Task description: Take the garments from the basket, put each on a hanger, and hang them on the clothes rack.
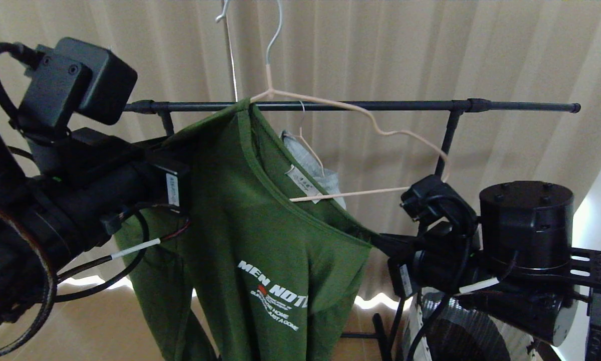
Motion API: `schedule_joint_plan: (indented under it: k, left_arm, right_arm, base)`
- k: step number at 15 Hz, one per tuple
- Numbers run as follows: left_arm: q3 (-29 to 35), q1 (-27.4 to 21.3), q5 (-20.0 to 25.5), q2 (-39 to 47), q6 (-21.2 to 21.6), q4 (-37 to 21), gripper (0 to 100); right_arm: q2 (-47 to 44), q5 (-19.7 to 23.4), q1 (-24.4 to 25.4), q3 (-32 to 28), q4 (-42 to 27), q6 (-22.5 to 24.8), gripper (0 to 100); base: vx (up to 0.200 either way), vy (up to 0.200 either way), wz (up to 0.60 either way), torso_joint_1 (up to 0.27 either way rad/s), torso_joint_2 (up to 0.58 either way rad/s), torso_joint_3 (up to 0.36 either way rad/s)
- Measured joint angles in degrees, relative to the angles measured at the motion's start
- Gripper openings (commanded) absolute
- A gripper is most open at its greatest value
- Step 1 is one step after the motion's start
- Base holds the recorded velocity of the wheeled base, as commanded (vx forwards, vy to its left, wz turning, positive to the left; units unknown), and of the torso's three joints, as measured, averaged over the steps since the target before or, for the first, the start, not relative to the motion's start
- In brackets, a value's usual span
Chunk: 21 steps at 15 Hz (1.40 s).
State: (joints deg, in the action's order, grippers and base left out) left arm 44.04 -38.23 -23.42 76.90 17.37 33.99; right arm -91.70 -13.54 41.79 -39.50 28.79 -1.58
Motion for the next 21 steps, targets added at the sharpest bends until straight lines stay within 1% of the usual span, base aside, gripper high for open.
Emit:
schedule_joint_plan:
  k: [1,4,5,7,9,12,14,16,17,19,21]
  left_arm:
    - [-1.6,0.9,0.0,-0.8,1.1,0.0,0]
    - [-4.5,2.5,-0.1,-2.5,2.0,-0.2,0]
    - [-5.4,3.2,-0.3,-2.7,2.8,-0.2,0]
    - [-7.8,5.2,-0.3,-3.5,6.0,-0.2,0]
    - [-10.2,7.2,-0.2,-4.3,8.3,0.0,0]
    - [-12.5,8.2,-0.3,-4.7,8.6,0.1,0]
    - [-12.8,8.2,-0.8,-4.5,8.6,0.1,0]
    - [-13.0,8.2,-3.3,-4.1,8.5,0.1,0]
    - [-13.1,8.1,-3.7,-3.9,8.3,0.1,0]
    - [-13.1,7.7,-3.8,-3.5,7.4,0.1,0]
    - [-13.1,6.7,-3.9,-3.2,6.2,0.2,0]
  right_arm:
    - [1.1,0.2,-1.9,0.3,-0.1,0.1,0]
    - [2.9,0.3,-6.2,0.1,0.0,0.1,0]
    - [3.2,0.3,-6.9,0.1,0.0,0.2,0]
    - [4.0,0.4,-7.9,-0.1,-0.1,0.3,0]
    - [4.4,0.4,-8.7,-0.3,-0.1,0.3,0]
    - [5.1,0.5,-9.1,-1.0,-0.1,0.3,0]
    - [6.3,0.7,-7.9,-1.1,-0.7,0.4,0]
    - [8.0,0.6,-5.0,-1.2,-1.4,0.5,0]
    - [9.1,0.6,-3.6,-1.2,-2.1,0.5,0]
    - [10.8,0.6,-1.2,-1.3,-4.1,0.6,0]
    - [11.6,0.6,0.4,-1.8,-4.2,0.6,0]
  base:
    - [0.0,0.0,0.0,0.0,0.0,0.0]
    - [0.0,0.0,0.0,0.0,0.0,0.0]
    - [0.0,0.0,0.0,0.0,0.0,0.0]
    - [0.0,0.0,0.0,0.0,0.0,0.0]
    - [0.0,0.0,0.0,0.0,0.0,0.0]
    - [0.0,0.0,0.0,0.0,0.0,0.0]
    - [0.0,0.0,0.0,0.0,0.0,0.0]
    - [0.0,0.0,0.0,0.0,0.0,0.0]
    - [0.0,0.0,0.0,0.0,0.0,0.0]
    - [0.0,0.0,0.0,0.0,0.0,0.0]
    - [0.0,0.0,0.0,0.0,0.0,0.0]
